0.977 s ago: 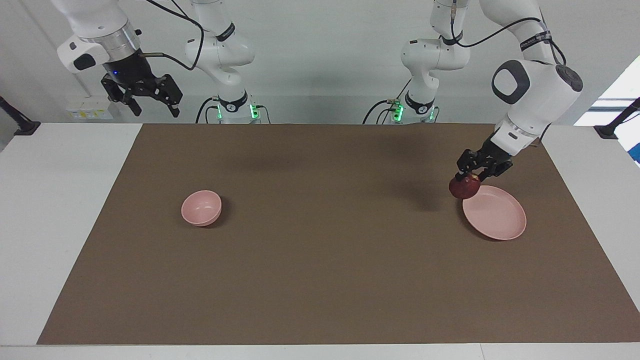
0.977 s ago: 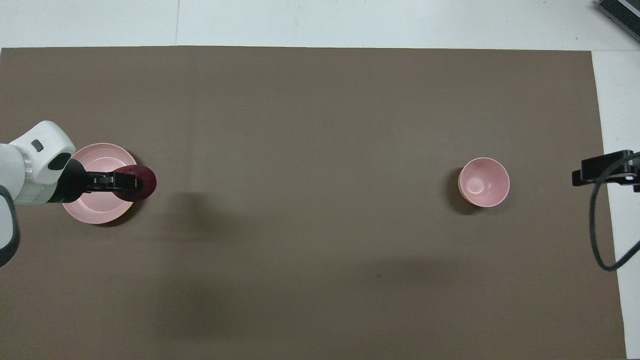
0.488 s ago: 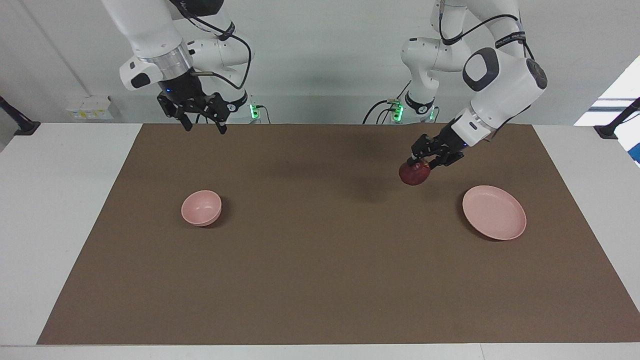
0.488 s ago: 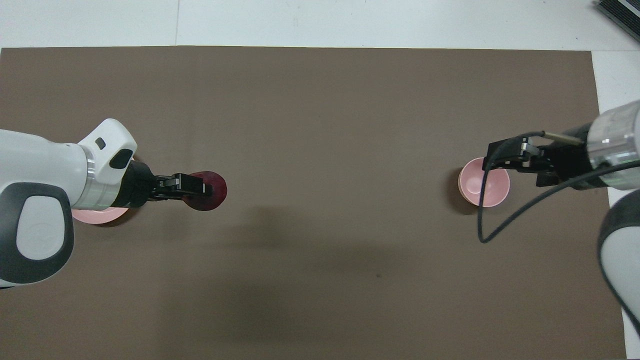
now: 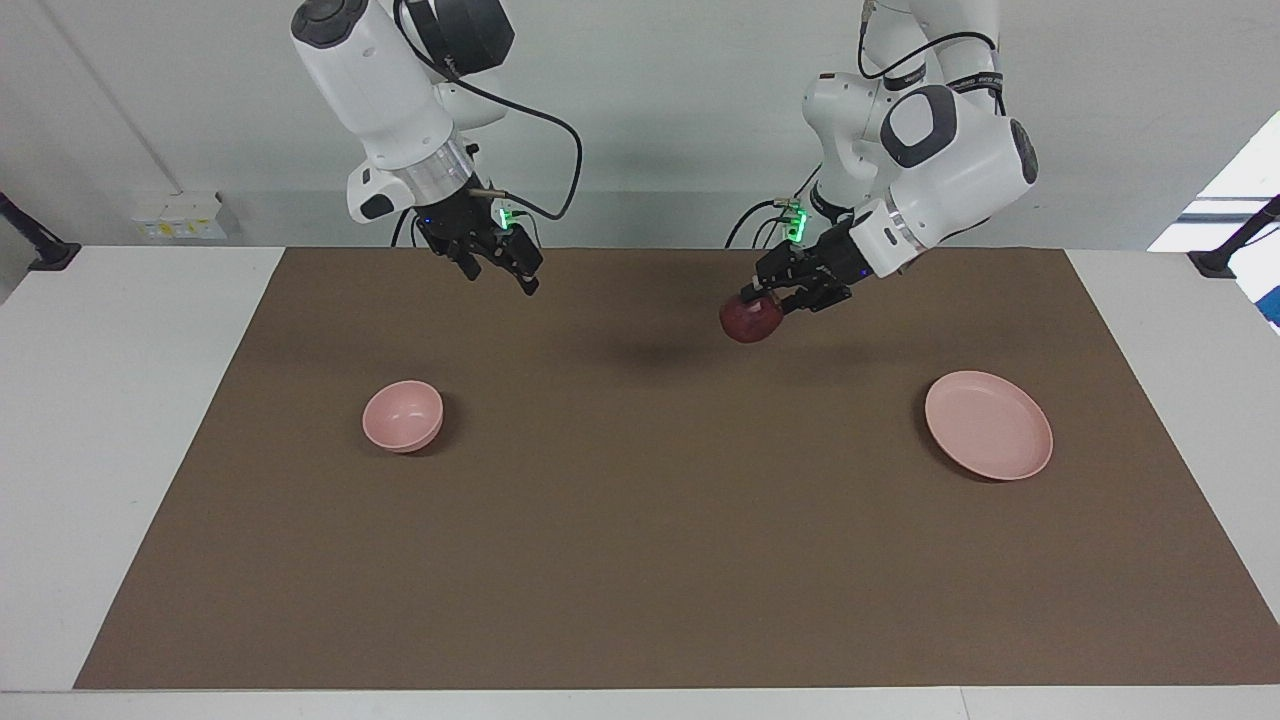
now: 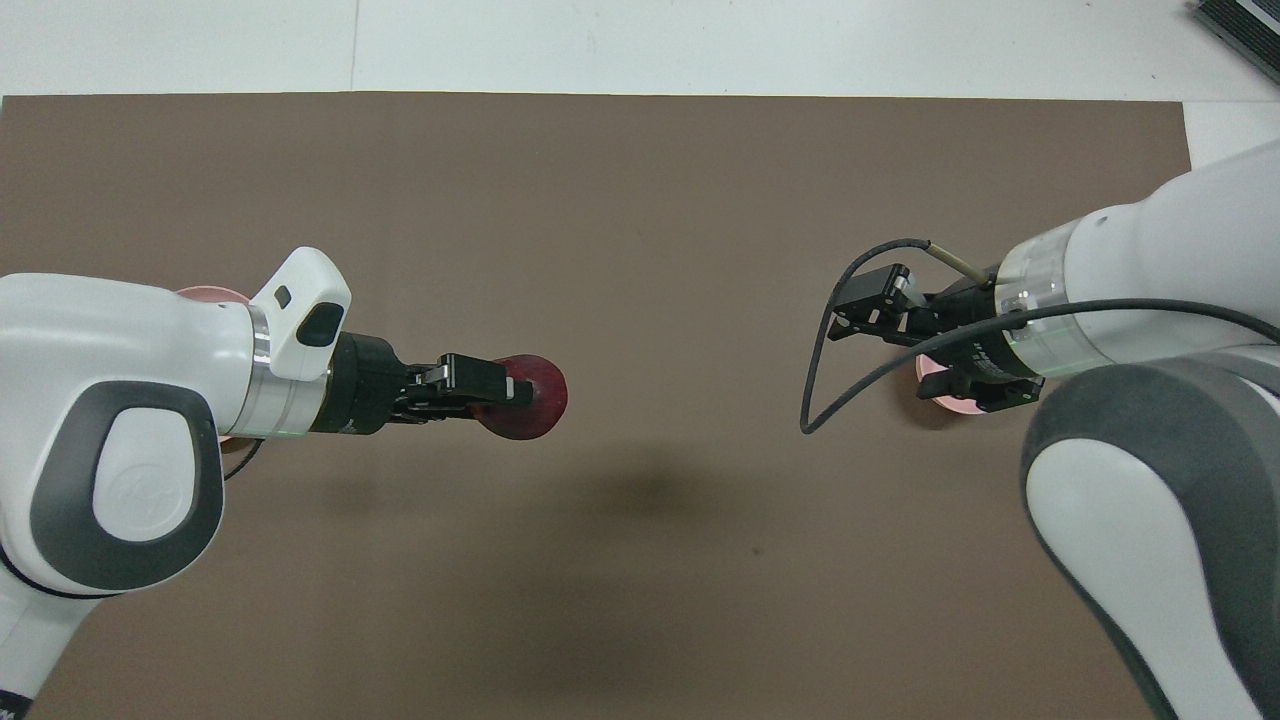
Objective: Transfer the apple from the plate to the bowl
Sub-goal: 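Lift the apple with the left gripper while the right gripper approaches, then close the right gripper on the apple held by the left gripper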
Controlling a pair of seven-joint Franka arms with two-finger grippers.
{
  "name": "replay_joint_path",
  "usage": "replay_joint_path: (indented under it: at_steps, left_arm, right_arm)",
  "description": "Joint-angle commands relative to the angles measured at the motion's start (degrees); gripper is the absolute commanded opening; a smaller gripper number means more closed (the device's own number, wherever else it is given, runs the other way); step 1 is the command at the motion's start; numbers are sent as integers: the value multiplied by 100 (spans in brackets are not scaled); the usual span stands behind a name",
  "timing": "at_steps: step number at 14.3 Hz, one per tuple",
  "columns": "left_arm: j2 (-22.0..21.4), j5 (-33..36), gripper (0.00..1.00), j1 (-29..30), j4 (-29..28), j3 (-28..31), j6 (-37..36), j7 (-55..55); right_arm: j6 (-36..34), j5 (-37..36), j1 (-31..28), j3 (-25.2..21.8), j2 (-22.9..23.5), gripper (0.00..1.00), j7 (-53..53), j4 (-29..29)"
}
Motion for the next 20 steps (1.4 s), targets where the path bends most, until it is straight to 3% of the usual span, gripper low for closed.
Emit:
replay_joint_path:
  at_steps: [1, 8, 10, 12, 20]
  left_arm:
    - [-96, -351, 0, -68, -34, -275, 415, -126]
    - [-96, -1081, 0, -68, -60, -1057, 2030, -424]
    - [-96, -1090, 0, -77, -52, -1198, 2437, -600]
    - [-114, -1090, 0, -77, -43, -1234, 2455, -618]
    - [-114, -1082, 0, -77, -43, -1269, 2473, -618]
  right_arm:
    - [394, 622, 88, -15, 74, 100, 665, -226]
    - [1002, 2749, 123, -24, 408, 100, 2591, -279]
    - [1055, 2900, 149, -15, 443, 100, 2750, -297]
    - [1221, 3217, 167, -15, 452, 100, 2978, -341]
    - [1723, 3244, 738, -15, 646, 100, 3164, -341]
